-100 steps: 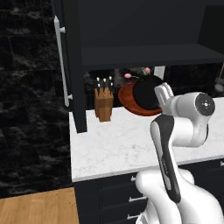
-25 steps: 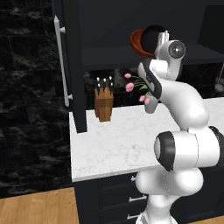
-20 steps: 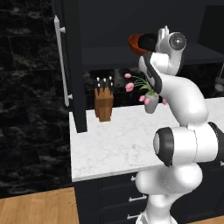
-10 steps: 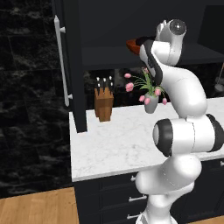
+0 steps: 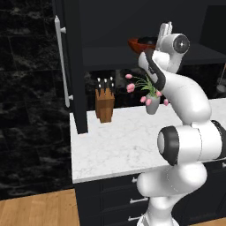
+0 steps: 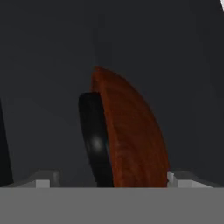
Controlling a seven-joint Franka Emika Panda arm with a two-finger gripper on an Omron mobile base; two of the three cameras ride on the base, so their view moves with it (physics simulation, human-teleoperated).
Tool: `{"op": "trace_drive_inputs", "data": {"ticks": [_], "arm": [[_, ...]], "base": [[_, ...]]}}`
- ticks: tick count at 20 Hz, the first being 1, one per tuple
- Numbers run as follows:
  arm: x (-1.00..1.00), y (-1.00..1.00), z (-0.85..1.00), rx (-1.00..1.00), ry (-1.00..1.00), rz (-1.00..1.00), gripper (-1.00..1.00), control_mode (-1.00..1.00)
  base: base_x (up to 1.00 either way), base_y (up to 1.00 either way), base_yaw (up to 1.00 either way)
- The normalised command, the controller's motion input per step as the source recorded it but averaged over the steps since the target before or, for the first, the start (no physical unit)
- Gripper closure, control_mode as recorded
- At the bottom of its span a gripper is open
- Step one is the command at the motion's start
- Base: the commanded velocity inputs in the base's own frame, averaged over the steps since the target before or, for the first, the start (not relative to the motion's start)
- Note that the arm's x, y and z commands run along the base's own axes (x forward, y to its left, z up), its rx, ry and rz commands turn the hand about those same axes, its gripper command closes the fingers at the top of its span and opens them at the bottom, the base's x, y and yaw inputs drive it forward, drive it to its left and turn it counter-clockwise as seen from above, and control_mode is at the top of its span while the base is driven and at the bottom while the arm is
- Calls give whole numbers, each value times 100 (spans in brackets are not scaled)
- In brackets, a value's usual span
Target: Pick up the bowls on the counter and stack them on top of one another in the open cabinet. Place the smaller bowl on top of the larger bowl.
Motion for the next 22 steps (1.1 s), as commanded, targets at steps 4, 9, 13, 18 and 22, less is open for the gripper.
{"op": "trace_drive_inputs", "data": {"ticks": [4,9,13,18,22], "arm": [[0,5,0,15,-35,2,-100,-100],[-1,0,14,9,-24,0,-100,-100],[-41,1,33,0,-18,0,-100,-100],[-62,21,37,-3,-3,0,-100,-100],[-80,11,32,-1,0,0,-100,-100]], "base": [[0,0,0],[0,0,0],[0,0,0],[0,0,0],[0,0,0]]}}
